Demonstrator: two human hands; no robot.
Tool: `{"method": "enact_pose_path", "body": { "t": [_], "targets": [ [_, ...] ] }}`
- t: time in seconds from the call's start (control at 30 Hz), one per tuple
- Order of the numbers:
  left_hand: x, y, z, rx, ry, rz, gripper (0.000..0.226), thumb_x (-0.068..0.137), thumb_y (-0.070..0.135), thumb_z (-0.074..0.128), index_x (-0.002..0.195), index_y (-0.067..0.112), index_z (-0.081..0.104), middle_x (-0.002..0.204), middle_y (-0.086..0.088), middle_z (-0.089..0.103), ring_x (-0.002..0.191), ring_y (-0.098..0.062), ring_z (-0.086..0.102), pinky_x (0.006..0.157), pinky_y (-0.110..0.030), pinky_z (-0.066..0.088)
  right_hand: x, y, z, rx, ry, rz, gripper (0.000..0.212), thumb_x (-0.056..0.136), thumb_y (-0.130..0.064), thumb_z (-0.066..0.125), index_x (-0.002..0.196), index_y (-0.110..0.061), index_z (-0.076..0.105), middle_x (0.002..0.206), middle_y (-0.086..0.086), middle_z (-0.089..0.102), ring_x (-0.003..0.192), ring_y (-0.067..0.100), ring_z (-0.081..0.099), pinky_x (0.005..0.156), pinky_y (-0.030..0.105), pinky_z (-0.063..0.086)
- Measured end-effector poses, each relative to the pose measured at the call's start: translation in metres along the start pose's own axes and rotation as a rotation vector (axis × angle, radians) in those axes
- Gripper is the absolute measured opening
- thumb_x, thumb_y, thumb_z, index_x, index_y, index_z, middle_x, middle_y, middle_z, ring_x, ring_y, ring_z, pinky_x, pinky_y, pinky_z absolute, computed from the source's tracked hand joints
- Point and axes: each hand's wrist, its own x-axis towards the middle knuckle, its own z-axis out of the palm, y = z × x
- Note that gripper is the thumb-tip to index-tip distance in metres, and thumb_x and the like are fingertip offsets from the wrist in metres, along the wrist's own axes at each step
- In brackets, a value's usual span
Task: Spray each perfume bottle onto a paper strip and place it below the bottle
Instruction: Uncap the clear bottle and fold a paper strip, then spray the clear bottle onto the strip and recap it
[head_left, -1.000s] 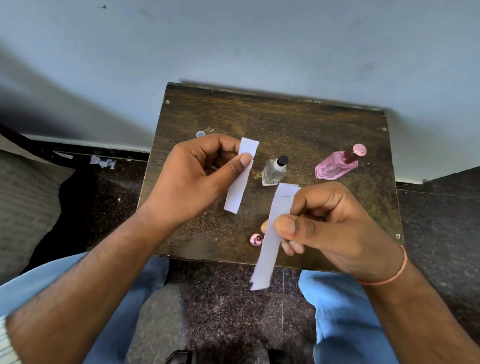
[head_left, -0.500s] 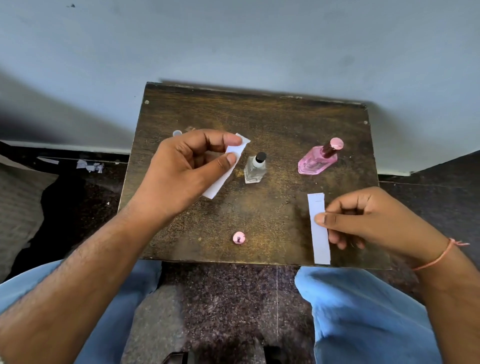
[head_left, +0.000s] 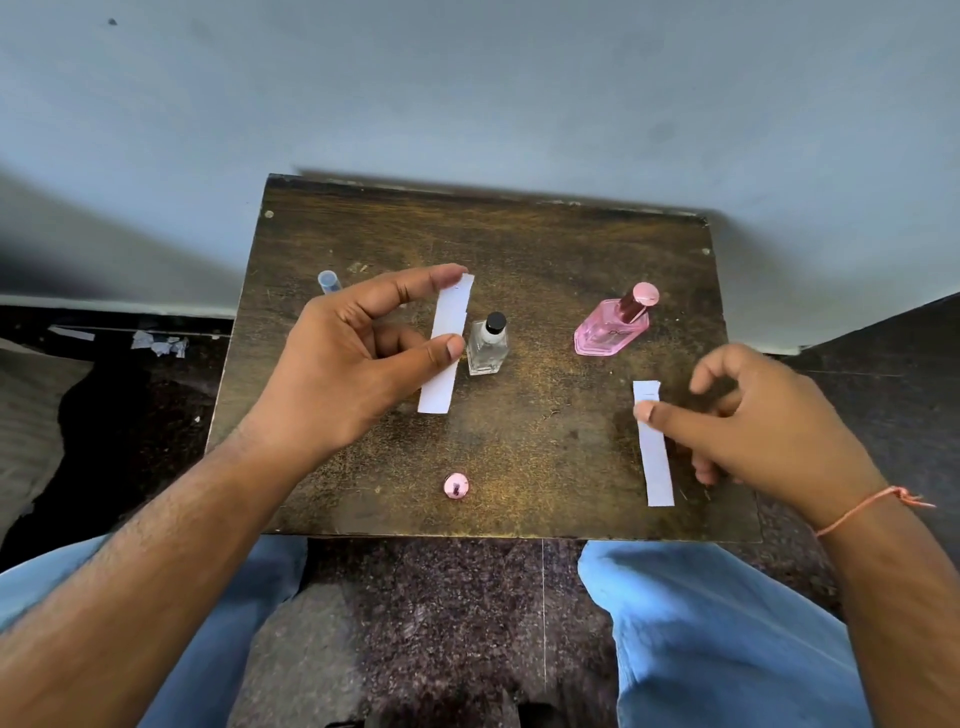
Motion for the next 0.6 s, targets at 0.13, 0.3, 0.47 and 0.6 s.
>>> {"method": "enact_pose_path", "body": {
  "t": [0.13, 0.3, 0.47, 0.6],
  "targets": [
    [-0.002, -0.003, 0.001, 0.027, -0.016, 0.004, 0.057, 0.089, 0.011, 0.083, 0.142, 0.028, 0.071, 0.084, -0.001, 0.079, 0.064, -0.029, 0.054, 0.065, -0.04, 0.047, -0.011, -0.01, 0.014, 0.146, 0.153, -0.392, 0.028, 0.087, -0.049, 0.081, 0.082, -0.027, 0.065, 0.059, 0.002, 0.068, 0.05, 0.021, 0.062, 0.055, 0.037, 0.055],
    [-0.004, -0.007, -0.001, 0.081, -0.014, 0.019, 0.057, 0.09, 0.004, 0.082, 0.142, 0.023, 0.07, 0.117, 0.014, 0.079, 0.057, -0.007, 0.059, 0.05, -0.016, 0.044, -0.016, -0.039, 0.058, 0.164, 0.27, -0.61, 0.025, 0.095, -0.041, 0.08, 0.112, -0.023, 0.082, 0.08, -0.013, 0.075, 0.059, 0.009, 0.066, 0.057, 0.022, 0.055],
    [-0.006, -0.006, -0.005, 0.074, -0.006, 0.001, 0.057, 0.09, 0.002, 0.082, 0.142, 0.023, 0.07, 0.109, 0.014, 0.078, 0.054, -0.003, 0.056, 0.047, -0.015, 0.042, -0.012, -0.057, 0.098, 0.187, 0.288, -0.629, 0.053, 0.097, -0.029, 0.082, 0.147, -0.02, 0.066, 0.117, -0.008, 0.077, 0.083, 0.003, 0.075, 0.061, 0.021, 0.06],
    [-0.008, -0.008, -0.008, 0.051, -0.016, -0.006, 0.06, 0.091, 0.005, 0.082, 0.145, 0.025, 0.068, 0.103, -0.001, 0.082, 0.059, -0.025, 0.056, 0.054, -0.034, 0.043, -0.001, -0.067, 0.105, 0.216, 0.231, -0.53, 0.062, 0.095, -0.032, 0.083, 0.152, -0.028, 0.06, 0.137, -0.019, 0.071, 0.089, 0.003, 0.076, 0.068, 0.029, 0.063]
  ]
}}
